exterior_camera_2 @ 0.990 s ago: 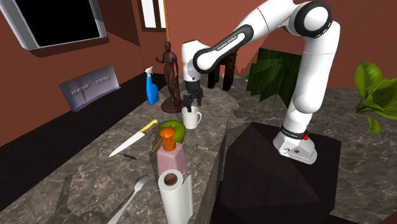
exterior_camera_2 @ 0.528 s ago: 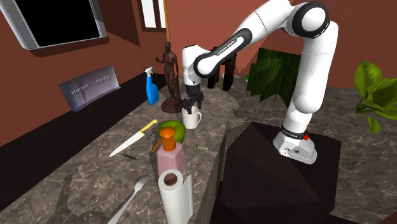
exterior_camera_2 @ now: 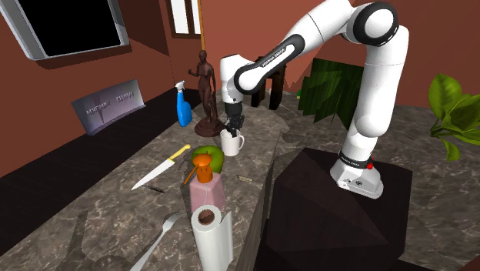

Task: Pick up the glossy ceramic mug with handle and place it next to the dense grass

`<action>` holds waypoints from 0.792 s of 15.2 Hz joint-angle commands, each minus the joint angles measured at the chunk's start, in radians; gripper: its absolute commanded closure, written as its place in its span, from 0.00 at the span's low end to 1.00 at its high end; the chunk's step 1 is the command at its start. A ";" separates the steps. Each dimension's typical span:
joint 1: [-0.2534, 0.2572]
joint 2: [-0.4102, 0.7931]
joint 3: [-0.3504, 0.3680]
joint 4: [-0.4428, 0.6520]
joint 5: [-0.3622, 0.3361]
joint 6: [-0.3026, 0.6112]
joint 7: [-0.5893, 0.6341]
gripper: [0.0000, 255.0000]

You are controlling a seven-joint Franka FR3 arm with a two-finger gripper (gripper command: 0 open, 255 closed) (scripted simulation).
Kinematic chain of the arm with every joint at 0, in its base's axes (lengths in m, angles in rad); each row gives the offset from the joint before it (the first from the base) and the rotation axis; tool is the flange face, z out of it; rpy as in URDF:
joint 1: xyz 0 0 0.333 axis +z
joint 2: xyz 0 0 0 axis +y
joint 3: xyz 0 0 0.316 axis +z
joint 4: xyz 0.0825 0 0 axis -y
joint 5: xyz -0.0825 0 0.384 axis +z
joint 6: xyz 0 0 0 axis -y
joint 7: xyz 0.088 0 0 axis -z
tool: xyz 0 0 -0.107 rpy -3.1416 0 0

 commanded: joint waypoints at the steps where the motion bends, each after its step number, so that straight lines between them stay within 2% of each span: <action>1: 0.000 0.000 0.000 0.000 0.000 0.000 0.000 1.00; 6: 0.000 0.000 0.000 0.000 0.000 0.000 0.000 1.00; 12: -0.004 -0.043 0.001 0.035 0.014 -0.076 -0.004 1.00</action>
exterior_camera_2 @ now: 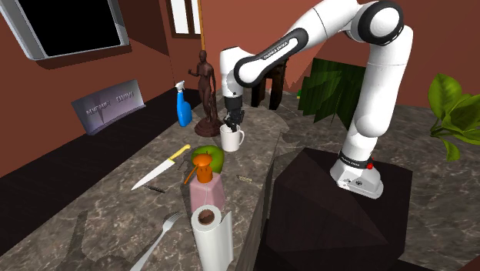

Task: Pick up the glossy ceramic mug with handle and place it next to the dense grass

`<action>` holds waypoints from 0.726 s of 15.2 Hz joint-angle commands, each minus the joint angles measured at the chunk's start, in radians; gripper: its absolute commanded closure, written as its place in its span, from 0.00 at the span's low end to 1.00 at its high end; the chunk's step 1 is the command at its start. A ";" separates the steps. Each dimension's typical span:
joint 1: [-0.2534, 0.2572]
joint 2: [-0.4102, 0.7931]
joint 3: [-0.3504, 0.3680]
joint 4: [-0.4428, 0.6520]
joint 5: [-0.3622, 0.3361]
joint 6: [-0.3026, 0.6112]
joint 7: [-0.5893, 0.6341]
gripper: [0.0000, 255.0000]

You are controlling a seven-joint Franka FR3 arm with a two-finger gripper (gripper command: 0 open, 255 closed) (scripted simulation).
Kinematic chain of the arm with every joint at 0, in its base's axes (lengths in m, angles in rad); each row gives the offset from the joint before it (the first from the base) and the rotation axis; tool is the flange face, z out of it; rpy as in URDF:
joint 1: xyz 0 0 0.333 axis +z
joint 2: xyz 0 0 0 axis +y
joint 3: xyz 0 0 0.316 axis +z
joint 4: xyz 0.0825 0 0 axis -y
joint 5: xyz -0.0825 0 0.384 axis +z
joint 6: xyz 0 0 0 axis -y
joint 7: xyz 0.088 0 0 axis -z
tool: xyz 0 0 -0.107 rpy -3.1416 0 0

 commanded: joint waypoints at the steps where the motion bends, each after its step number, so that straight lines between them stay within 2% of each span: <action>1: -0.001 -0.011 0.000 0.016 0.003 -0.026 -0.001 1.00; 11: -0.006 -0.064 -0.002 0.094 0.018 -0.155 -0.002 1.00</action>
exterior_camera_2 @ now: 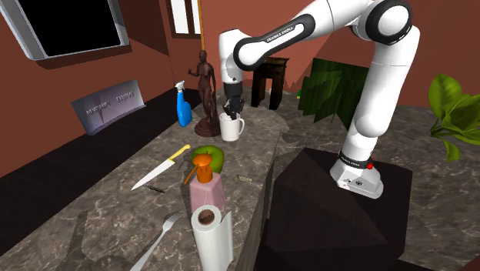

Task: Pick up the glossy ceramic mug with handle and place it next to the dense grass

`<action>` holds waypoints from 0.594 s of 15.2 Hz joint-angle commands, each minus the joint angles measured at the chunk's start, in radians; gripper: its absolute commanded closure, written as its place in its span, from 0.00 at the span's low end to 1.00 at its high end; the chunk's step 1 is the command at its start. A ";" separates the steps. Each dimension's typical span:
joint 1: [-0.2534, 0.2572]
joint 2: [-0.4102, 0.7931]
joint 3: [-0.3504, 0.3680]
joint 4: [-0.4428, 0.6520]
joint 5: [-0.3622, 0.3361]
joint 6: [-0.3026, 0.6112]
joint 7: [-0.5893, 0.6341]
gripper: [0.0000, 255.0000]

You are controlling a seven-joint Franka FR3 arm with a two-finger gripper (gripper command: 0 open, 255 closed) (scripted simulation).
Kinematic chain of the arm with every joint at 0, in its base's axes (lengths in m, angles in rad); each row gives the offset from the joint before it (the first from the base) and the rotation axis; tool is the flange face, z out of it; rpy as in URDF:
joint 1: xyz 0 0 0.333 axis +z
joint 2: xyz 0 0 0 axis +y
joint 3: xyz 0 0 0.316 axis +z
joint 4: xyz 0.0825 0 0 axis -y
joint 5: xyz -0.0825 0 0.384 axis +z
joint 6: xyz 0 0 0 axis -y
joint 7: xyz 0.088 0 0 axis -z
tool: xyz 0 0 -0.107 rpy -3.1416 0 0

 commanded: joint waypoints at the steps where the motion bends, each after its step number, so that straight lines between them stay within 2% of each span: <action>1: -0.001 -0.007 0.000 0.022 0.001 -0.029 0.001 1.00; 9: -0.003 -0.033 -0.003 0.103 0.007 -0.133 0.005 1.00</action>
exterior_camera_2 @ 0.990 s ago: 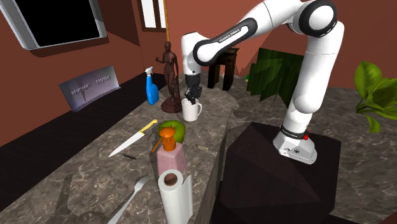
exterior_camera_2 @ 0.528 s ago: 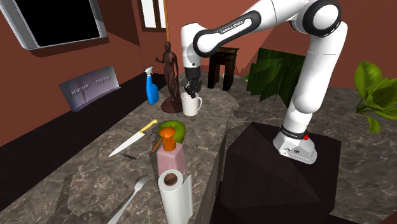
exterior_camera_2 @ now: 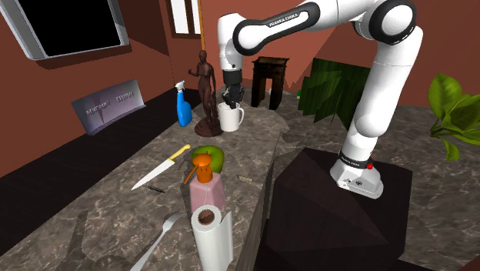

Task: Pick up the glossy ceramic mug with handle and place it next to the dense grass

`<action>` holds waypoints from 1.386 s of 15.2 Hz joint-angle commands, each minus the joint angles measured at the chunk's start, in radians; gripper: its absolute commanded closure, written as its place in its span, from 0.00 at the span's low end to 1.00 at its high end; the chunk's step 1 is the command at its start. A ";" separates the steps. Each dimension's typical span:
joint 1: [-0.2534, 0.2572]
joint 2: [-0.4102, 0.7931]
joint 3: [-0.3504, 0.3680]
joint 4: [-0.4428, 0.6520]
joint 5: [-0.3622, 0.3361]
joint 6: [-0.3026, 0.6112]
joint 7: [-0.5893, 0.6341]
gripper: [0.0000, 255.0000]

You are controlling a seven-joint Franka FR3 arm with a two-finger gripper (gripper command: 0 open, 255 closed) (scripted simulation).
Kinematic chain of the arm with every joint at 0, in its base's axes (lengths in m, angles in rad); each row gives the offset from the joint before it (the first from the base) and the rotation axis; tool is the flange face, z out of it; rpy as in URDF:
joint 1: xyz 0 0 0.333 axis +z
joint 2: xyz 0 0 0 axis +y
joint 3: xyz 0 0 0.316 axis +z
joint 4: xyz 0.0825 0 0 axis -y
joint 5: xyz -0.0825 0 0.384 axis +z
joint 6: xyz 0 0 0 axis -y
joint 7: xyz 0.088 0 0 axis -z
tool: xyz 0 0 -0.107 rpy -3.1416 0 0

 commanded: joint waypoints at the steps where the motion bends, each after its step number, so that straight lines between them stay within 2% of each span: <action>1: -0.001 -0.008 -0.001 0.021 0.002 -0.028 0.001 1.00; 21: -0.002 -0.002 -0.002 0.297 -0.004 -0.297 0.029 1.00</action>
